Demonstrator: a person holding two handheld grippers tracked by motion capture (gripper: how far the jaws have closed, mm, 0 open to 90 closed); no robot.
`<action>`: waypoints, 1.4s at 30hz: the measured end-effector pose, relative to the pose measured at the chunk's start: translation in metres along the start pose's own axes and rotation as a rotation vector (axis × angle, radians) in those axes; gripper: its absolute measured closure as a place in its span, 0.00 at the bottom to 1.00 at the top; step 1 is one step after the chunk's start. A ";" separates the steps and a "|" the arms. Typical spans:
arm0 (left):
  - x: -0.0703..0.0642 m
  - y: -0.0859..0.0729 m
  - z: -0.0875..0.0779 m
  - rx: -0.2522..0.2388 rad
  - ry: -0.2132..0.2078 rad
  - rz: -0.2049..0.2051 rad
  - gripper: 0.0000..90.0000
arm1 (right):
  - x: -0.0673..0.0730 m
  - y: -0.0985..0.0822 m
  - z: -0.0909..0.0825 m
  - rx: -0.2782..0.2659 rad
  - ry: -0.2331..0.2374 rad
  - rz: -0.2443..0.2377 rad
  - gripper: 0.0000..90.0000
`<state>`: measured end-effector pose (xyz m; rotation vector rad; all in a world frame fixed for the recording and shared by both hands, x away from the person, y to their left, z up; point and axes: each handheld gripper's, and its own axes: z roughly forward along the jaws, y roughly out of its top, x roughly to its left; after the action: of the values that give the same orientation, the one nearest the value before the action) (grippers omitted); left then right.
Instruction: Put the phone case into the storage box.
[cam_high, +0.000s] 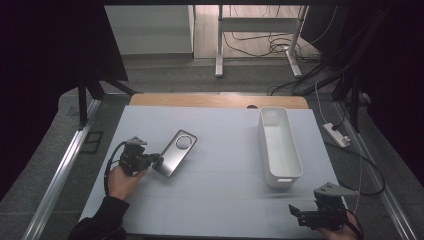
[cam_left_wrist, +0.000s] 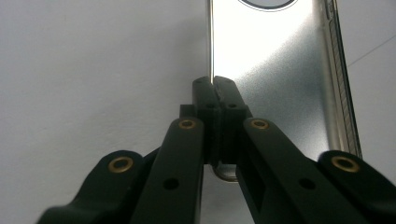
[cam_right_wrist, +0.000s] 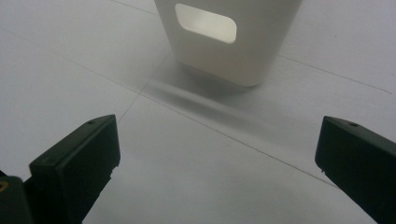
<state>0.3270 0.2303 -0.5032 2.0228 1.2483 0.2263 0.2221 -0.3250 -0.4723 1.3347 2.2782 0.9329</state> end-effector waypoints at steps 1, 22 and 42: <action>-0.001 0.000 -0.001 -0.007 -0.005 -0.002 0.99 | 0.000 0.000 0.000 0.000 0.001 -0.001 0.00; -0.044 -0.018 -0.036 -0.171 -0.042 0.032 0.99 | 0.001 0.000 0.000 0.001 0.004 -0.017 0.00; -0.083 -0.033 -0.048 -0.211 -0.103 0.064 0.99 | 0.002 0.000 0.000 0.001 0.004 -0.020 0.00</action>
<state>0.2371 0.1933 -0.4725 1.8696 1.0519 0.2694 0.2211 -0.3235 -0.4720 1.3092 2.2907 0.9291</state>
